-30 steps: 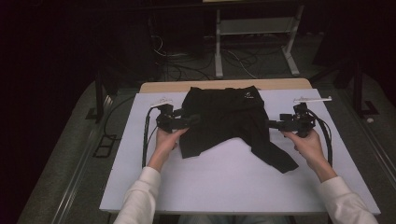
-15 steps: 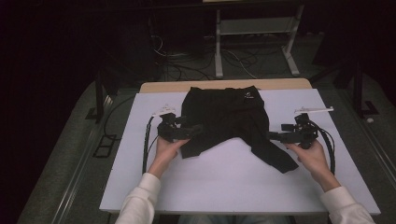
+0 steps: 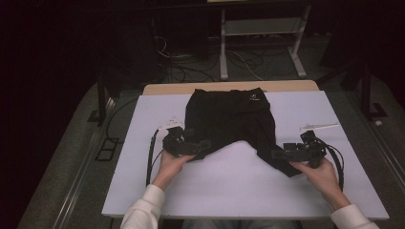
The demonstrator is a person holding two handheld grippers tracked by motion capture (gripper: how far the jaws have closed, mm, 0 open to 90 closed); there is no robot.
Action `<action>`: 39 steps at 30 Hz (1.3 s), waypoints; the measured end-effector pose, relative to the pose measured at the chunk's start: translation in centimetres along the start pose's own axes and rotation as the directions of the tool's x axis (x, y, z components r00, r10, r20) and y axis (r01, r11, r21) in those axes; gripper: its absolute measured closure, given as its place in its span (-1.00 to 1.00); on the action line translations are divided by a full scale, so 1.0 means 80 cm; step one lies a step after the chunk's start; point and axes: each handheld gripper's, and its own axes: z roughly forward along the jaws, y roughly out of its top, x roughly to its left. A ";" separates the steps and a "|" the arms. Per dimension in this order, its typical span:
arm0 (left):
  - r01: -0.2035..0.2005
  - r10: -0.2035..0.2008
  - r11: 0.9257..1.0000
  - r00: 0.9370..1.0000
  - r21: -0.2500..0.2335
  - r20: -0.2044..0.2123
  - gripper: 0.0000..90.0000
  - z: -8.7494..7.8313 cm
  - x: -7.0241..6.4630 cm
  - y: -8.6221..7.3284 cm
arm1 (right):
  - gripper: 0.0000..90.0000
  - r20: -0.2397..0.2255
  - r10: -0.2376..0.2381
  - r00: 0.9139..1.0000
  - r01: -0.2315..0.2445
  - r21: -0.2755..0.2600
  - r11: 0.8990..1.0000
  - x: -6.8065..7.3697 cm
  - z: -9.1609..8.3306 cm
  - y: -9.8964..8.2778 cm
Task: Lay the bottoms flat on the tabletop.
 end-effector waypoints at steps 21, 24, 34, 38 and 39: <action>-0.044 0.043 0.997 0.999 0.059 0.024 -1.00 0.003 -0.018 -0.016 | 0.61 0.042 -0.064 0.997 0.053 0.212 0.976 0.015 0.036 -0.017; -0.045 0.043 0.996 0.999 0.073 0.021 -1.00 0.007 -0.018 -0.017 | 0.94 0.014 -0.075 0.997 0.070 0.217 0.974 0.017 0.040 -0.013; -0.034 0.033 0.996 0.999 0.079 0.024 -1.00 0.007 -0.015 -0.018 | 0.96 -0.100 -0.053 0.994 0.063 0.103 0.993 0.030 0.010 0.031; -0.037 0.034 0.997 0.999 0.071 0.034 -1.00 0.005 -0.014 -0.017 | 0.96 -0.133 -0.058 0.989 0.064 0.037 0.997 0.035 -0.012 0.059; -0.039 0.036 0.997 0.999 0.069 0.036 -1.00 0.005 -0.014 -0.017 | 0.96 -0.136 -0.059 0.989 0.063 0.024 0.998 0.035 -0.018 0.065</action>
